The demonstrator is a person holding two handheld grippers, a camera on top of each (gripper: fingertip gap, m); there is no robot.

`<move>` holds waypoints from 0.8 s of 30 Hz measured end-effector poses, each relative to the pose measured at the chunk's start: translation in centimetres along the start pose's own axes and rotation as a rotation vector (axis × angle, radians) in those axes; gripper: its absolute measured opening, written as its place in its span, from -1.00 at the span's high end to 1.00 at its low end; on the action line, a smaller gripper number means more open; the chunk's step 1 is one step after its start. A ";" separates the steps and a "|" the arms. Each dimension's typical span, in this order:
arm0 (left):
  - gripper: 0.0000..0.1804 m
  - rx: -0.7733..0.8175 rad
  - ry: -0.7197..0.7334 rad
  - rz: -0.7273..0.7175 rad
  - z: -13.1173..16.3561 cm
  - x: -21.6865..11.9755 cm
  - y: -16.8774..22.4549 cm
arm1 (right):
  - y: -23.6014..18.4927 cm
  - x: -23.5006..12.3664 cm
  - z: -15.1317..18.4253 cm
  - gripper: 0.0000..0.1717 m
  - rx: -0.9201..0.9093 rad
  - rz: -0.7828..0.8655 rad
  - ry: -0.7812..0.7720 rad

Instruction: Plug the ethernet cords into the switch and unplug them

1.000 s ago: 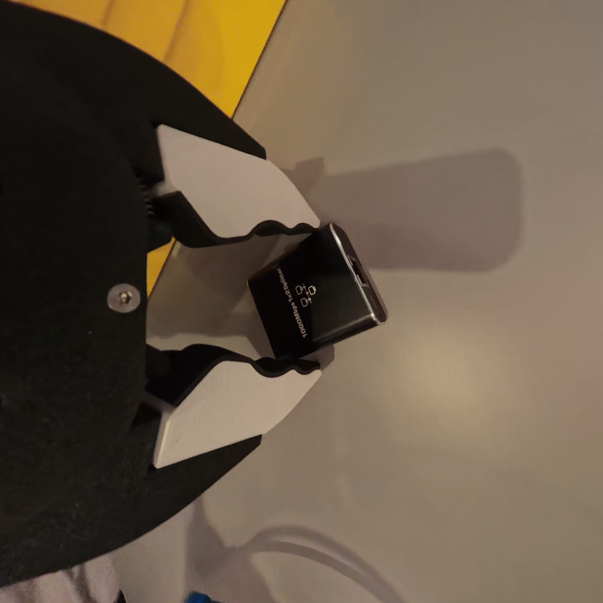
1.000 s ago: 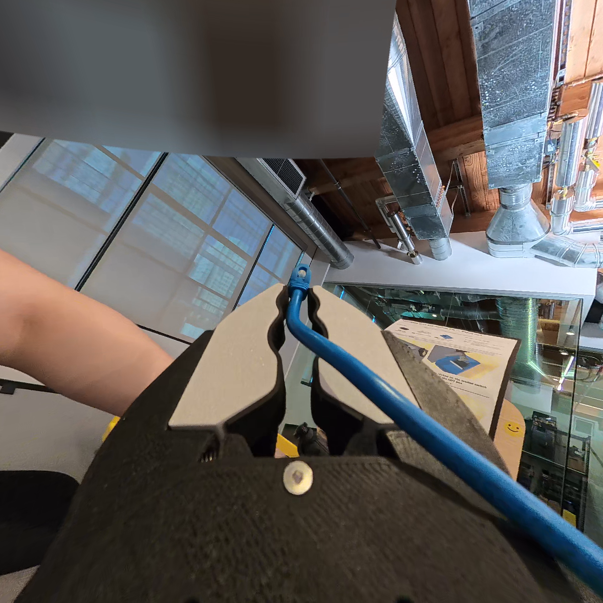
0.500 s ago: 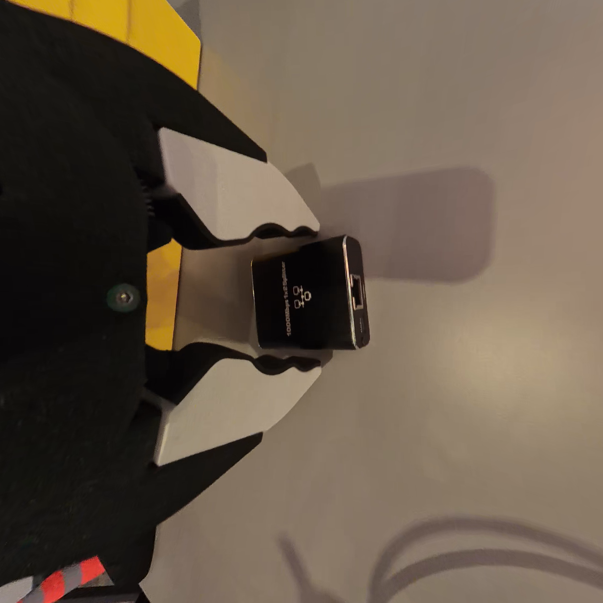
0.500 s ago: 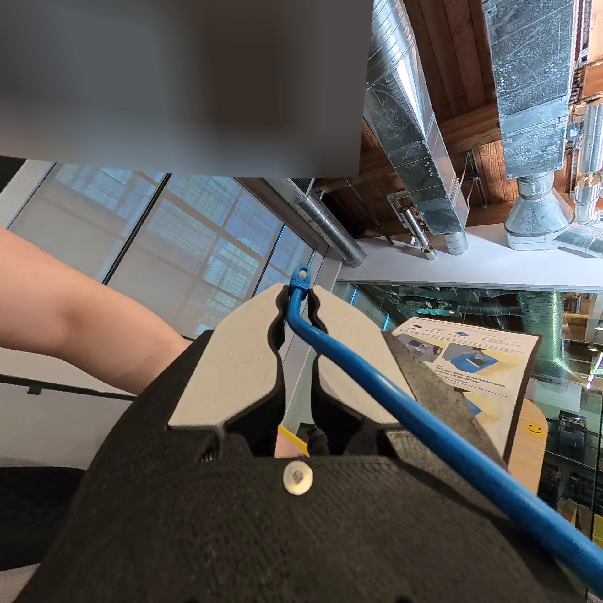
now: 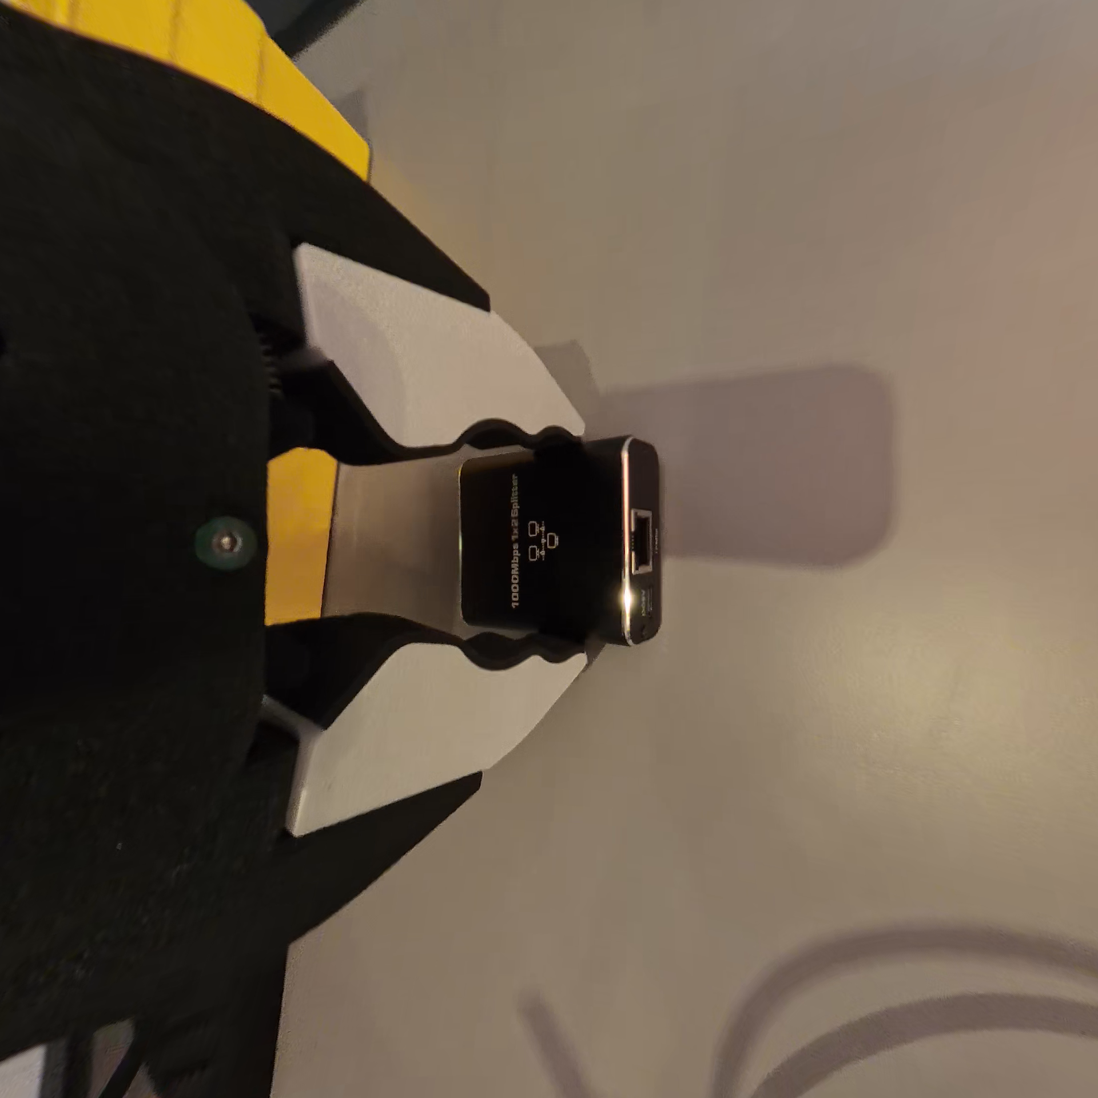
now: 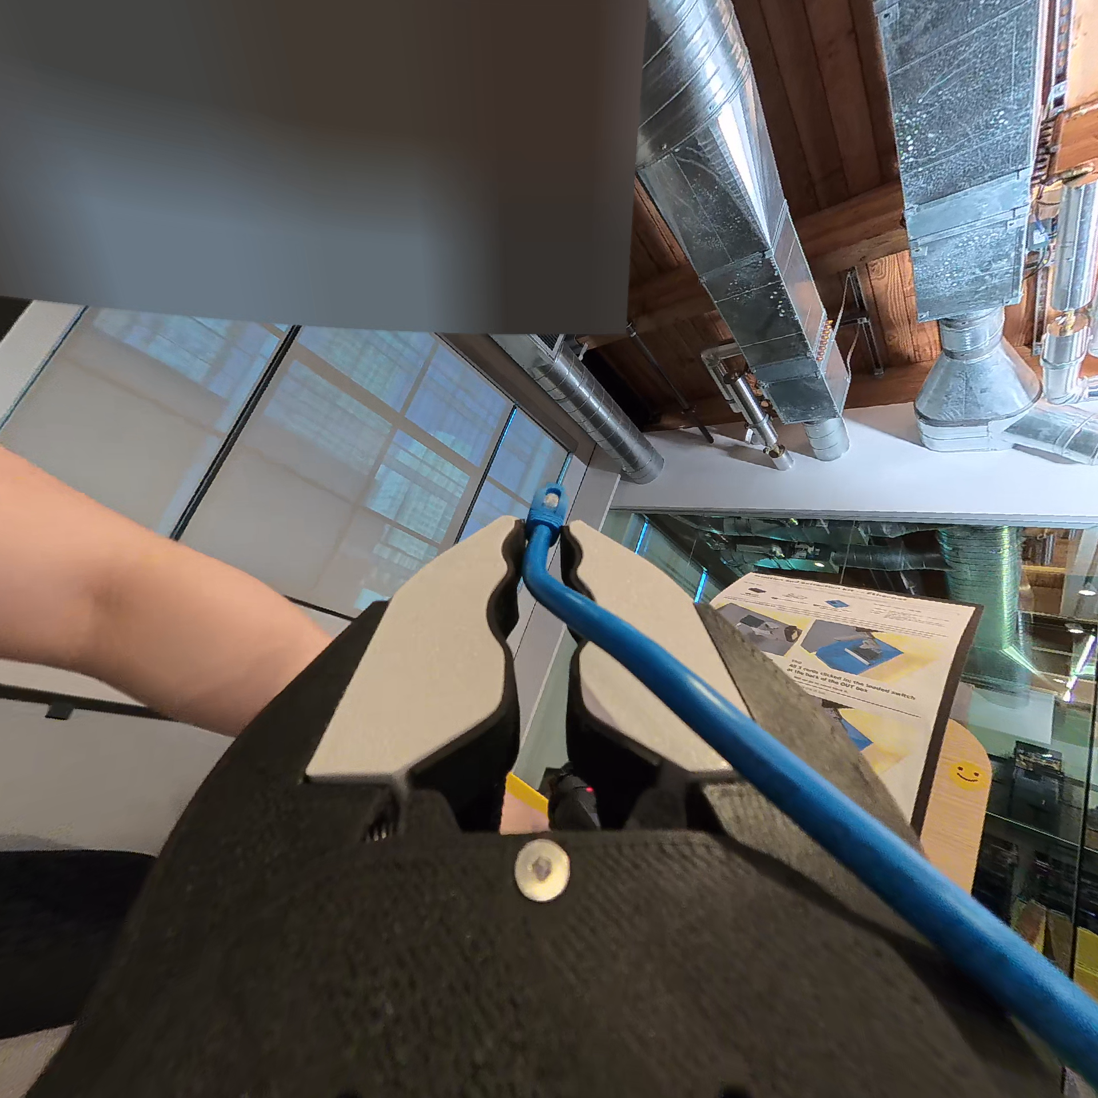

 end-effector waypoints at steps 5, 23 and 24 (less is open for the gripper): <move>0.33 0.032 0.118 0.031 -0.4 -3.0 1.0 | 0.6 -0.2 0.2 0.84 -0.005 0.032 -0.022; 0.33 0.386 0.773 -0.142 4.1 -20.5 8.8 | -1.8 4.7 6.6 0.87 0.193 -0.435 -0.423; 0.33 0.381 0.787 -0.151 4.5 -20.7 8.6 | -1.9 5.1 7.1 0.87 0.167 -0.501 -0.469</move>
Point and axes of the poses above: each gripper's, where its closed fingertips meet, x out along the fingers, z out of its underside, y = z × x across the jaws, the point moved 1 cm from there along -x, back along the fingers, and after that the axes turned 2 degrees about y, right-handed, at the moved point
